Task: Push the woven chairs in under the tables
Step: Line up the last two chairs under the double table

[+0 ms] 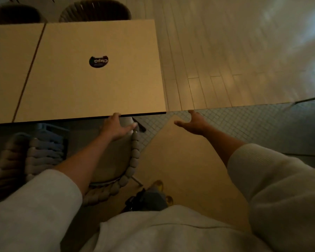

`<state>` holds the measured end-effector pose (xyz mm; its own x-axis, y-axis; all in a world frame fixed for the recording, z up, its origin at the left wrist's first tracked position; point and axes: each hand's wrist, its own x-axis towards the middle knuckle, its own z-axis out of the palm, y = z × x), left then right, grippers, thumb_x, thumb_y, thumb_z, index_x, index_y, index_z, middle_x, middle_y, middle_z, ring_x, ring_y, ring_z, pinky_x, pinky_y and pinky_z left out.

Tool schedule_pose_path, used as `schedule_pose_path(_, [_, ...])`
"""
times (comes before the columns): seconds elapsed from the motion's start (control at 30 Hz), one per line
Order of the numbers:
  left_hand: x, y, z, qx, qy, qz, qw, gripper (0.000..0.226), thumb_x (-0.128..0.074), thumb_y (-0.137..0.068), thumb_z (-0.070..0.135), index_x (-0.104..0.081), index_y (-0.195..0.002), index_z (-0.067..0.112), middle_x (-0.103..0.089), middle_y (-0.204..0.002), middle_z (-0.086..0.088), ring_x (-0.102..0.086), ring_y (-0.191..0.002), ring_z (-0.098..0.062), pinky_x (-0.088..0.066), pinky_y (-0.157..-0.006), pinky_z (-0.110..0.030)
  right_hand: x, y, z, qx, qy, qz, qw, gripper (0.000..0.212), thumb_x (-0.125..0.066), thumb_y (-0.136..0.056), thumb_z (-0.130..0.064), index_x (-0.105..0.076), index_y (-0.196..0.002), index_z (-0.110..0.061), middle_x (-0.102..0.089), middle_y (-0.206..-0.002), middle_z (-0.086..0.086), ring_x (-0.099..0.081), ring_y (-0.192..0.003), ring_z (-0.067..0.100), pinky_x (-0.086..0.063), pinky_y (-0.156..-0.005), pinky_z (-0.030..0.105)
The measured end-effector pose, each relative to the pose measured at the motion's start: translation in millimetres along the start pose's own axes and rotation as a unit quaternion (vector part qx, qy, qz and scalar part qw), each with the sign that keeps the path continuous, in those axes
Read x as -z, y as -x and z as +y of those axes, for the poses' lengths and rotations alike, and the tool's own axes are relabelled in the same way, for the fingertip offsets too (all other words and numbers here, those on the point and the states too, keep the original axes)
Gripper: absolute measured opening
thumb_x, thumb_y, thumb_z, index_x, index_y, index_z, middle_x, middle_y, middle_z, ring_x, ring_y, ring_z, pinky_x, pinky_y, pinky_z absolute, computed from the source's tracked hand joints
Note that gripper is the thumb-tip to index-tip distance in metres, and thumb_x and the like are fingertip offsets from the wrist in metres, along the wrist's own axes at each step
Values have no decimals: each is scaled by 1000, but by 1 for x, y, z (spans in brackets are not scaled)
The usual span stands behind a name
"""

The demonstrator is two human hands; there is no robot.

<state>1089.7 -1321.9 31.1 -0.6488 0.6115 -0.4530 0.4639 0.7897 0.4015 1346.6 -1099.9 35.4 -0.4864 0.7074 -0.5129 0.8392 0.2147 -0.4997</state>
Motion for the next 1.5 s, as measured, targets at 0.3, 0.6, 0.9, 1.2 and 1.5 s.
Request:
schedule_pose_path(0.3, [-2, -120, 120, -32, -40, 21, 998, 91, -51, -84, 84, -44, -150, 22, -42, -157, -10, -37, -144, -35, -36, -111, -55, 89, -131, -6, 54, 105, -42, 992, 102, -68, -87, -70, -29, -162, -13, -32, -167, 14, -35, -151, 34, -37, -118, 49])
schedule_pose_path(0.6, [20, -262, 201, 1, 56, -17, 998, 94, -55, -85, 80, -38, -153, 18, -42, -157, -12, -44, -140, -33, -42, -112, -47, 190, -286, -49, 81, 143, -72, 984, 86, -64, -94, -64, -36, -159, -16, -46, -157, 14, -46, -142, 32, -42, -114, 46])
schedule_pose_path(0.9, [71, -389, 275, 2, 44, -5, 999, 93, -51, -84, 83, -40, -151, 21, -44, -156, -10, -45, -140, -32, -43, -111, -49, 275, -454, -89, 95, 128, -63, 985, 87, -66, -92, -65, -37, -158, -17, -45, -158, 14, -45, -143, 33, -43, -115, 47])
schedule_pose_path(1.2, [119, -565, 325, 129, 112, 34, 985, 101, -53, -81, 85, -32, -155, 20, -40, -160, -9, -44, -142, -31, -41, -113, -48, 351, -688, -167, 155, 170, -112, 967, 88, -65, -93, -64, -33, -160, -18, -40, -162, 13, -42, -146, 35, -40, -115, 46])
schedule_pose_path(1.5, [206, -723, 401, 193, 223, 92, 951, 93, -58, -85, 77, -33, -155, 21, -43, -158, -5, -45, -142, -29, -41, -112, -44, 433, -880, -305, 243, 223, -143, 933, 89, -64, -93, -66, -34, -160, -15, -42, -161, 13, -43, -146, 33, -40, -115, 44])
